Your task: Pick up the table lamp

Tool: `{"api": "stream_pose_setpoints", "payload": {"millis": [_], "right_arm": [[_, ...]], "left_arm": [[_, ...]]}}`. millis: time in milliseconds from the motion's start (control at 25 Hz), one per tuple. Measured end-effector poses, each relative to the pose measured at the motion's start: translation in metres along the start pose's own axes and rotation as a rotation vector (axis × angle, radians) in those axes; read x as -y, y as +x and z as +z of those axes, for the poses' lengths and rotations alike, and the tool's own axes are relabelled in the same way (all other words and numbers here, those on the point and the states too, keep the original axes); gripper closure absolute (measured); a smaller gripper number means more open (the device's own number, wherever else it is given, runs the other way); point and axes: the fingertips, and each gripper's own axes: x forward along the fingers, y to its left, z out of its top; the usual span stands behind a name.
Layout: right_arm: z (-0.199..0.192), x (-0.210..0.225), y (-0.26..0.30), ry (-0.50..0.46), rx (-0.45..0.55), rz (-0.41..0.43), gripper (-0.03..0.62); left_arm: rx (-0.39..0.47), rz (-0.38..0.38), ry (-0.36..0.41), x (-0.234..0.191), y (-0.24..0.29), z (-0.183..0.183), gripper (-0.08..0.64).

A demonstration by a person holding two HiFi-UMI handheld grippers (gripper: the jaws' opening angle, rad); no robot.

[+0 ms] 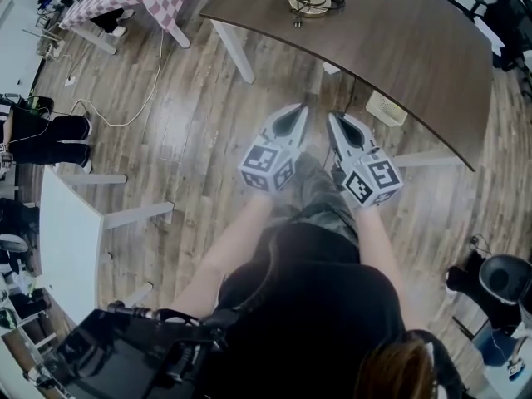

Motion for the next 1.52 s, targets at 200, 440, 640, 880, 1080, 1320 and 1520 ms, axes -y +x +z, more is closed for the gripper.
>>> {"api": "stream_pose_setpoints", "payload": {"millis": [200,440,640,880,1080,1320,1520], "right_arm": [[-0.002,0.011,0.026,0.009,-0.034,0.045,0.589],[0.011,0.031,0.058,0.005,-0.040,0.077,0.589],[0.012,0.055,0.082,0.019,-0.064,0.083,0.589],[0.021,0.079,0.110,0.015,-0.080,0.103,0.589],[0.027,0.098,0.134,0.014,-0.093,0.127,0.589],[0.038,0.122,0.154,0.016,-0.099,0.134,0.589],[0.043,0.136,0.169,0.025,-0.102,0.142,0.589]], "left_arm": [[0.004,0.036,-0.007,-0.021,0.016,0.004,0.560],[0.000,0.062,-0.037,-0.042,0.047,0.008,0.560],[-0.011,0.066,-0.044,-0.057,0.074,0.010,0.560],[-0.004,0.083,-0.054,-0.077,0.107,0.020,0.560],[0.001,0.097,-0.063,-0.093,0.134,0.025,0.560],[0.004,0.094,-0.067,-0.103,0.165,0.035,0.560],[-0.002,0.092,-0.058,-0.111,0.185,0.039,0.560]]}}
